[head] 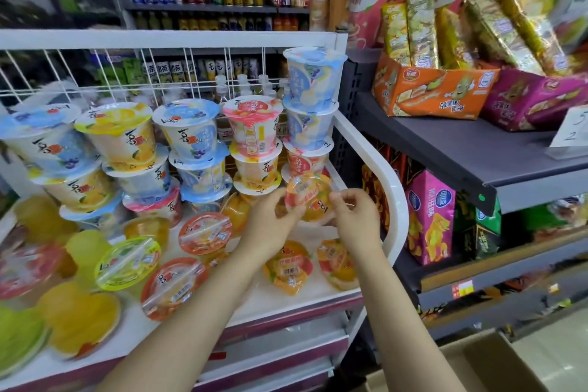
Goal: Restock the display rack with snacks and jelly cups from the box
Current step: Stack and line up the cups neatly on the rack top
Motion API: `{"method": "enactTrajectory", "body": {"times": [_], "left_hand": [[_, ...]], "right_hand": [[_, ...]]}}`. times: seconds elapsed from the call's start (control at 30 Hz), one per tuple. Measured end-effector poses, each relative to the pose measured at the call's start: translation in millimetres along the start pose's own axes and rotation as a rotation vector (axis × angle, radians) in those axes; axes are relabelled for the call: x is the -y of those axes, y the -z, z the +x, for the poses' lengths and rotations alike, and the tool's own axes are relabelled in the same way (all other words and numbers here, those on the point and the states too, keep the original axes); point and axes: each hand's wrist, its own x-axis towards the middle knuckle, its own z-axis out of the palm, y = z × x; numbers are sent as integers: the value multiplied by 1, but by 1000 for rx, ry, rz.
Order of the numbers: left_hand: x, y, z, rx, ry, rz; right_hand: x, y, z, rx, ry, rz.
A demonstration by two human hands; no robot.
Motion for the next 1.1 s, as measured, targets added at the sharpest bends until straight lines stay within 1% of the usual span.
{"method": "enactTrajectory", "body": {"times": [0.1, 0.17, 0.23, 0.3, 0.47, 0.53, 0.57, 0.63, 0.73, 0.77, 0.83, 0.9, 0.93, 1.0, 1.1], "left_hand": [[-8, -3, 6, -49, 110, -174], [-6, -6, 11, -40, 178, -208], [-1, -8, 14, -21, 203, -215], [5, -9, 16, 13, 230, -237], [17, -9, 15, 73, 226, -216], [17, -9, 13, 105, 220, -251], [17, -8, 13, 102, 198, -231], [19, -4, 10, 72, 91, -37], [27, 5, 0, 44, -175, 484], [29, 7, -3, 72, -219, 642], [34, 9, -9, 175, -183, 856], [38, 9, -13, 277, -93, 919], [39, 9, -14, 297, -75, 925], [41, 9, -15, 310, -58, 912], [46, 10, -17, 330, -21, 853]], "right_hand": [[6, 3, -3, 51, 49, -30], [8, 7, -9, 163, 121, -68], [7, 10, -14, 290, 174, -126], [2, 12, -16, 353, 201, -157], [-10, 10, -13, 344, 202, -367], [-9, 9, -14, 327, 220, -400], [-8, 9, -14, 312, 233, -404], [-6, 8, -12, 265, 247, -402], [-5, 5, -5, 193, 256, -463], [-6, 2, -2, 183, 244, -481], [-6, -3, 0, 190, 221, -506], [-8, -10, 1, 200, 230, -542], [-10, -12, 1, 214, 225, -569], [-14, -14, 1, 232, 224, -590], [-20, -8, -1, 261, 184, -536]]}}
